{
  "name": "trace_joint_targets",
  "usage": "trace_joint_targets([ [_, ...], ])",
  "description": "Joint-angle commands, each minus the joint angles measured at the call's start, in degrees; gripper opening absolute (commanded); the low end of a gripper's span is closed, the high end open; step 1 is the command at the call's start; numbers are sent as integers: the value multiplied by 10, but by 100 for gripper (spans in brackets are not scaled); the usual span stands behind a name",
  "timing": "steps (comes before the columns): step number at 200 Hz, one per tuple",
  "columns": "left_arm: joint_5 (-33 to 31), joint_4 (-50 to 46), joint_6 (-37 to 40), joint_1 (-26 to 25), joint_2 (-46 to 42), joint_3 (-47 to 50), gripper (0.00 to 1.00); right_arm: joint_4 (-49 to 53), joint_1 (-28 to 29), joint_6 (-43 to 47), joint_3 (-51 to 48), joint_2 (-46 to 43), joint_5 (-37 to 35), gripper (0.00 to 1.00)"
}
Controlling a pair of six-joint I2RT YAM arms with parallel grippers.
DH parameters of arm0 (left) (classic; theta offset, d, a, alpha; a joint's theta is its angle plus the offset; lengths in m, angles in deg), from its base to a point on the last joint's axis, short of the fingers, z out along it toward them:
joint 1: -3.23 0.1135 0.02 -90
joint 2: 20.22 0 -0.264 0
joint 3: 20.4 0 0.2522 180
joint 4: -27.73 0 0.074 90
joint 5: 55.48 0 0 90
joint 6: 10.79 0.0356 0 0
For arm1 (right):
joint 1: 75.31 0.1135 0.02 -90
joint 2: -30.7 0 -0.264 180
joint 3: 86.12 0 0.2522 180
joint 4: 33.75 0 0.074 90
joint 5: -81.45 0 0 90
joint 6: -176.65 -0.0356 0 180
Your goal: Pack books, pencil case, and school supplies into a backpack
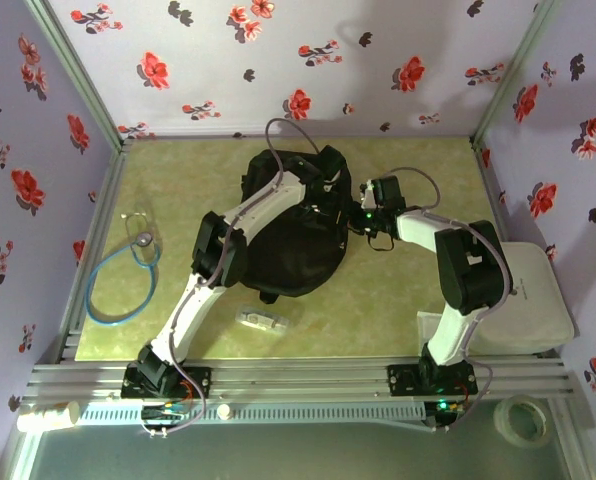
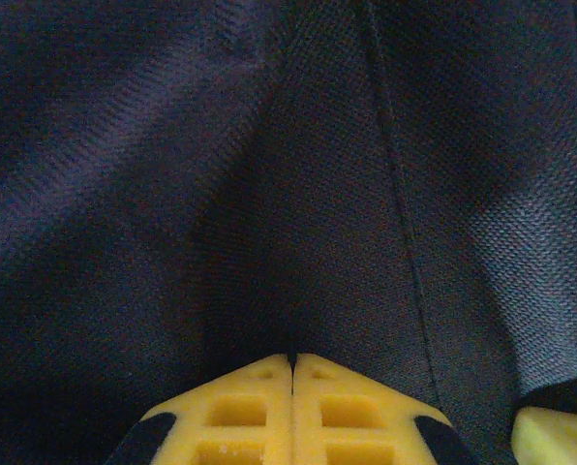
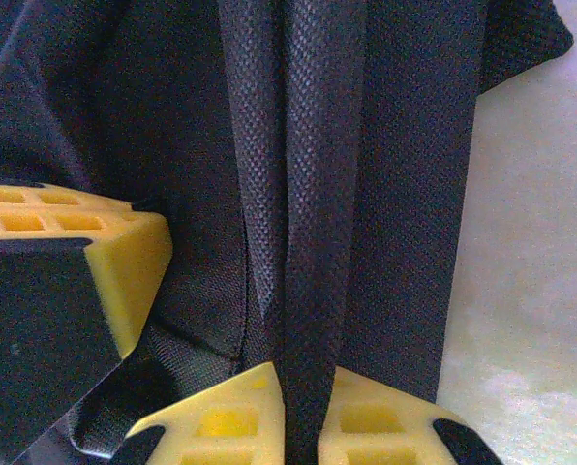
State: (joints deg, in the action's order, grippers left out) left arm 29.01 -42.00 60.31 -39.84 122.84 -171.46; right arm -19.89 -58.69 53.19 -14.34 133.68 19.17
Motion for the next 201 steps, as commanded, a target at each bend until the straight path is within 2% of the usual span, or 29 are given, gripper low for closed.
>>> trace_joint_targets([
  [1, 2, -4, -16, 5, -63, 13, 0, 57, 3, 13, -15, -15, -43, 7],
  [43, -13, 72, -35, 9, -175, 138, 0, 60, 2, 15, -15, -11, -60, 7],
  [89, -39, 90, -53, 22, -201, 206, 0, 68, 2, 19, -12, -13, -78, 7],
  [129, -86, 92, -64, 57, -225, 259, 0, 109, -1, 42, 11, -15, -142, 6],
  [158, -109, 101, -75, 95, -261, 330, 0, 149, -5, 79, 57, -1, -209, 5],
  [201, -103, 126, -101, 134, -324, 437, 0, 169, -7, 144, 148, 51, -287, 4],
])
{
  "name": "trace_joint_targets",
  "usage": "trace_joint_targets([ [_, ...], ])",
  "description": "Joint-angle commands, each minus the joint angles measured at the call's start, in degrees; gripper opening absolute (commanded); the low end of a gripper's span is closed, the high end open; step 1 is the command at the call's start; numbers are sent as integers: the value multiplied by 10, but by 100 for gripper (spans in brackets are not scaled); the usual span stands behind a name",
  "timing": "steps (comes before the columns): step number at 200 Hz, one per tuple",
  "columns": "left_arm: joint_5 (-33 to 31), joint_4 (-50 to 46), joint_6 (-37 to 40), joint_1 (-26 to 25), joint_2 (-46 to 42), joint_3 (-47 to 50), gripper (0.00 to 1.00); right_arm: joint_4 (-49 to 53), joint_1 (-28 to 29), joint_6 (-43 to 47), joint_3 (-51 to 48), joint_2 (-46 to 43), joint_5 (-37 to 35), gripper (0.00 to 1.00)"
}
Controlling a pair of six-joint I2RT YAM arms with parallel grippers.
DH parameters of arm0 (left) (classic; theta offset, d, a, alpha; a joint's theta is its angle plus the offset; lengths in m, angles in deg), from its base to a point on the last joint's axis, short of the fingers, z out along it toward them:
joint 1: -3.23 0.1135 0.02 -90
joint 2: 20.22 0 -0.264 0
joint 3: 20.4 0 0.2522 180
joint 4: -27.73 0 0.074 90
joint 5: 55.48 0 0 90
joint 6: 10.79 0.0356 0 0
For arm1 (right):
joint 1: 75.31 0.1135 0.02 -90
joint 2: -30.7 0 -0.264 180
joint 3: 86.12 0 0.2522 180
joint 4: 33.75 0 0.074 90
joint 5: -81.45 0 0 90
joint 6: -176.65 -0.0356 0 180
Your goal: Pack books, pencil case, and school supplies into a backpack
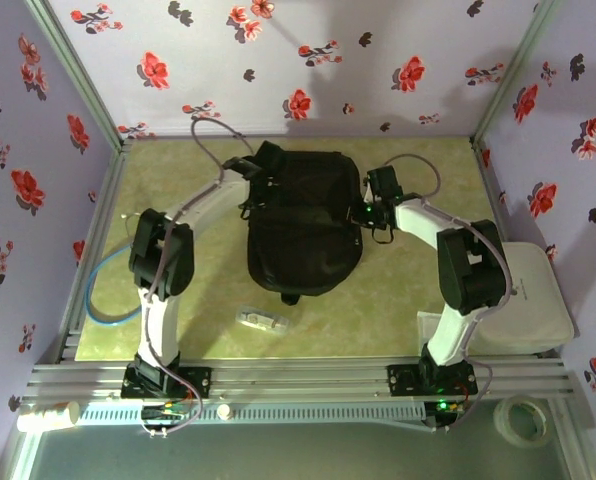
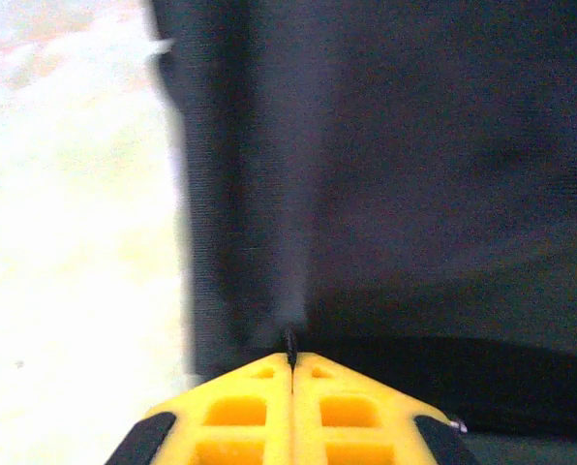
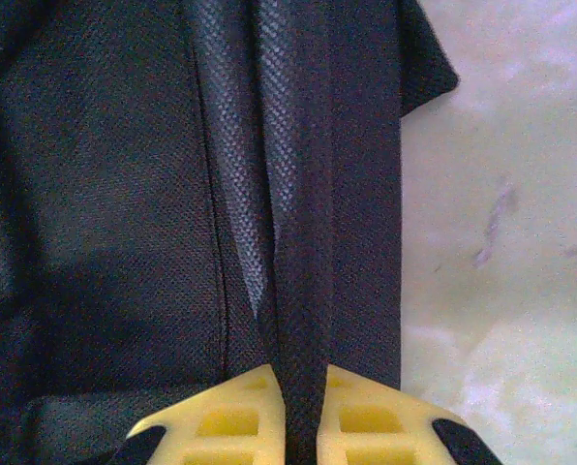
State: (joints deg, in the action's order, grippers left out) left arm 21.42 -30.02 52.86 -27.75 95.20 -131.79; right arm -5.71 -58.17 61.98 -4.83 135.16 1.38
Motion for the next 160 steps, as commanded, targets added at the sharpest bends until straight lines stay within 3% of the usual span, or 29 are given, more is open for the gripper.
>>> trace_joint_targets([
  [1, -27, 6, -26, 14, -49, 43, 0, 27, -12, 58, 55, 38, -111, 4],
  [29, -17, 7, -39, 14, -67, 72, 0, 18, -12, 91, 115, 77, -115, 7],
  [39, -17, 7, -42, 17, -73, 81, 0, 32, -13, 97, 137, 83, -109, 13],
  [50, -14, 6, -45, 18, -80, 87, 0, 47, -12, 94, 149, 75, -93, 26],
  [67, -9, 1, -46, 19, -101, 91, 22, 58, -10, 85, 137, 39, -56, 48],
  [78, -4, -5, -47, 21, -120, 94, 39, 64, -4, 83, 116, 4, -40, 57],
  [92, 0, -4, -52, 28, -152, 111, 51, 75, 11, 85, 80, -47, -36, 64],
  [120, 15, 7, -76, 59, -230, 177, 63, 98, 65, 89, 4, -139, -32, 73],
  [160, 32, 43, -102, 131, -341, 312, 74, 134, 226, 84, -50, -188, -88, 76],
])
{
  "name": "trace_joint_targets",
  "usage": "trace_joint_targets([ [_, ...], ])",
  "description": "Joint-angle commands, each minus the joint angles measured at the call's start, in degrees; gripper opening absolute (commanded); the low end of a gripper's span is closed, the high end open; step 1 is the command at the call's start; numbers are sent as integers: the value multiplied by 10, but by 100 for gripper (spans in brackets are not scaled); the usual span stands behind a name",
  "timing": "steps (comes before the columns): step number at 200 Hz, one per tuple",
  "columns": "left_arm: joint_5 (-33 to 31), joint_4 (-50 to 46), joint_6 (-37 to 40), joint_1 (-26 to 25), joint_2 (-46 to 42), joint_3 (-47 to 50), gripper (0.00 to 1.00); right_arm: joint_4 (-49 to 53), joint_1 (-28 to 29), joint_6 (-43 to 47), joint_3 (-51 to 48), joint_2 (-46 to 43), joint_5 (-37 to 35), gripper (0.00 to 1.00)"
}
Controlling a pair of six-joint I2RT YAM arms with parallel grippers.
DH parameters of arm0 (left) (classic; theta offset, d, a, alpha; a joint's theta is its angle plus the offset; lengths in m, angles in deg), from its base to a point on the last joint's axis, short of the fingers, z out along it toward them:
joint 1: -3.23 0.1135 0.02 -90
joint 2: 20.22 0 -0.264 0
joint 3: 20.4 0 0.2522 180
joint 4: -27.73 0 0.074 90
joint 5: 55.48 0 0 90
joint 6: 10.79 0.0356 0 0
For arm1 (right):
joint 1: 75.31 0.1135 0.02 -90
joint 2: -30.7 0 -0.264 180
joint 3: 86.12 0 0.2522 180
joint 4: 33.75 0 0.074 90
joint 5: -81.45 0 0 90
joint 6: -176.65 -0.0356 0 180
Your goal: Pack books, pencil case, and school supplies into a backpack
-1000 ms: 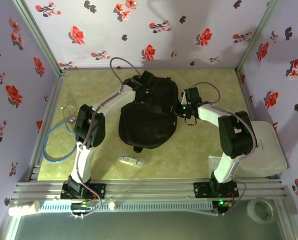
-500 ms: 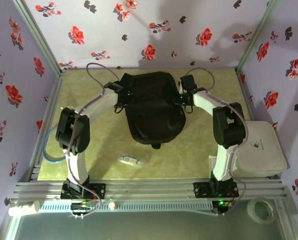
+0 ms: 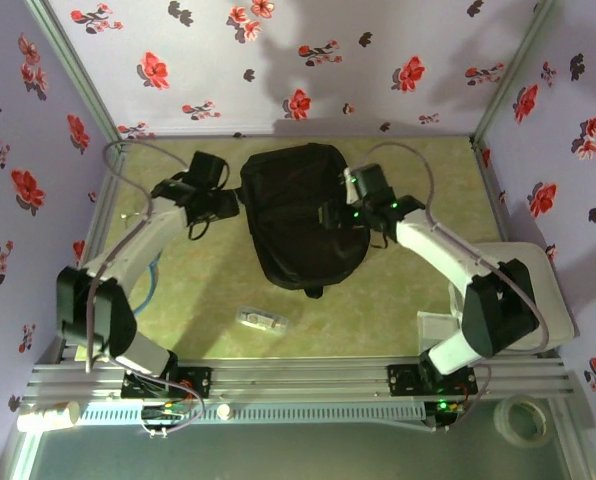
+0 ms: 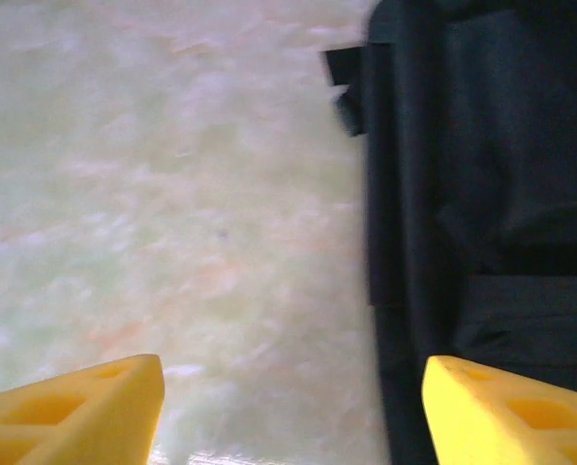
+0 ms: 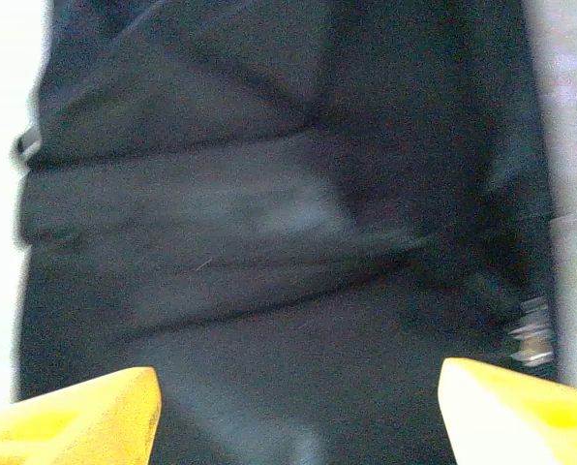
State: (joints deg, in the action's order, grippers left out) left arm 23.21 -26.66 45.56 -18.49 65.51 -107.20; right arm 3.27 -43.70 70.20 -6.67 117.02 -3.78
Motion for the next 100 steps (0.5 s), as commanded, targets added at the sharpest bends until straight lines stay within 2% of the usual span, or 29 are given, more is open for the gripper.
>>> trace_joint_targets([
  [1, 15, 9, -30, 40, -46, 69, 74, 44, 85, 1, -33, -7, -38, 76],
  [17, 24, 19, -34, 68, -80, 111, 78, 36, 147, 2, -44, -6, -44, 77],
  [35, 35, 26, -40, 102, -106, 151, 81, 5, 200, 27, -61, -3, 8, 76],
  [52, 46, 33, -42, 130, -120, 179, 83, 4, 241, 54, -63, 4, 9, 76],
  [100, 56, 49, -39, 159, -144, 219, 88, 29, 349, 103, -16, 100, -12, 74],
])
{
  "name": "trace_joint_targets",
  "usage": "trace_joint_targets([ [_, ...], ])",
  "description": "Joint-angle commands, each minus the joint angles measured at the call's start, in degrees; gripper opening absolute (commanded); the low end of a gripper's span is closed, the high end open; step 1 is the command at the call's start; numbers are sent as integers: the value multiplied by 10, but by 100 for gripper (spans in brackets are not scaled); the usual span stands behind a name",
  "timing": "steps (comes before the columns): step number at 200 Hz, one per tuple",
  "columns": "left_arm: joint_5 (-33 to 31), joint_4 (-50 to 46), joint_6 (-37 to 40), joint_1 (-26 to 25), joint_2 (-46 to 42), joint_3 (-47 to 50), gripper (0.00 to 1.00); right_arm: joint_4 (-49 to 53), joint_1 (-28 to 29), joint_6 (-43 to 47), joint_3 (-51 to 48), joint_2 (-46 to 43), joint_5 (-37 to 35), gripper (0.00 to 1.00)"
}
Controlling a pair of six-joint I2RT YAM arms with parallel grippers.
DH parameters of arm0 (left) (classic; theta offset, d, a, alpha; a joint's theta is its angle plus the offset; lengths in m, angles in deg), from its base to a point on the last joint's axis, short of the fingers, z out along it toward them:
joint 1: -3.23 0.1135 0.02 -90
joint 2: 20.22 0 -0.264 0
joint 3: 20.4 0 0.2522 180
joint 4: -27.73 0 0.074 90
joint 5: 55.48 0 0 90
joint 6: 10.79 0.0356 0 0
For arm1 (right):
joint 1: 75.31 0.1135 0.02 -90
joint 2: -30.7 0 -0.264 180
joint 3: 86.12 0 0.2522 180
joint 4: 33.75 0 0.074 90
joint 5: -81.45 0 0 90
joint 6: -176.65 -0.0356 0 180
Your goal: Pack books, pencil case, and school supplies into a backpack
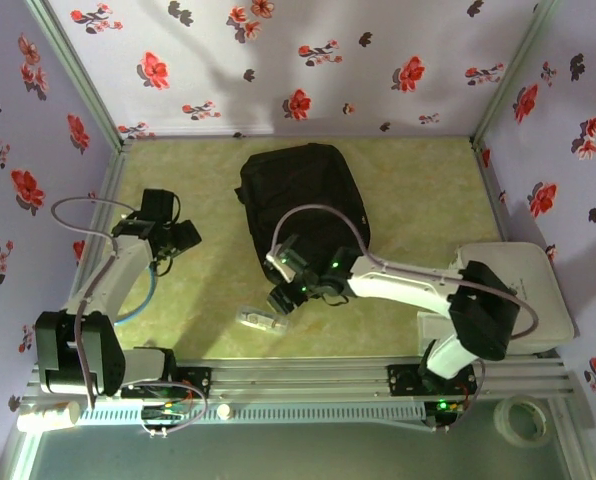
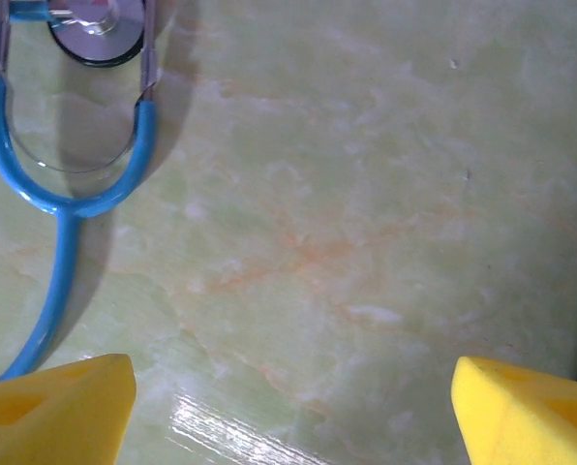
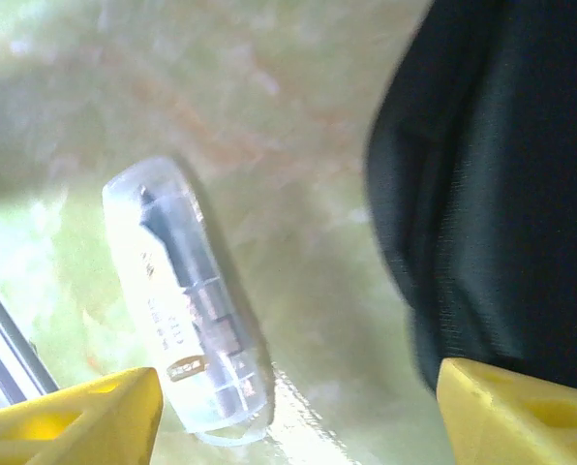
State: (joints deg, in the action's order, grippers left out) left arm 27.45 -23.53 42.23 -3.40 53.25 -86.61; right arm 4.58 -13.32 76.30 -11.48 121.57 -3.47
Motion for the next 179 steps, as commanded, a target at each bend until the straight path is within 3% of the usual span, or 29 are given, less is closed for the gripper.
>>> trace_joint_targets([
  [1, 13, 18, -6, 9, -22, 14, 88, 17, 47, 43, 33, 57, -17, 74],
  [30, 16, 13, -1, 14, -30, 21, 90, 20, 66, 60, 62, 117, -35, 73],
  [111, 22, 6, 4, 21, -38, 19, 92, 69, 74, 126, 91, 180, -24, 71],
  [179, 37, 2, 3, 21, -36, 9, 92, 66, 75, 134, 99, 198, -35, 55],
])
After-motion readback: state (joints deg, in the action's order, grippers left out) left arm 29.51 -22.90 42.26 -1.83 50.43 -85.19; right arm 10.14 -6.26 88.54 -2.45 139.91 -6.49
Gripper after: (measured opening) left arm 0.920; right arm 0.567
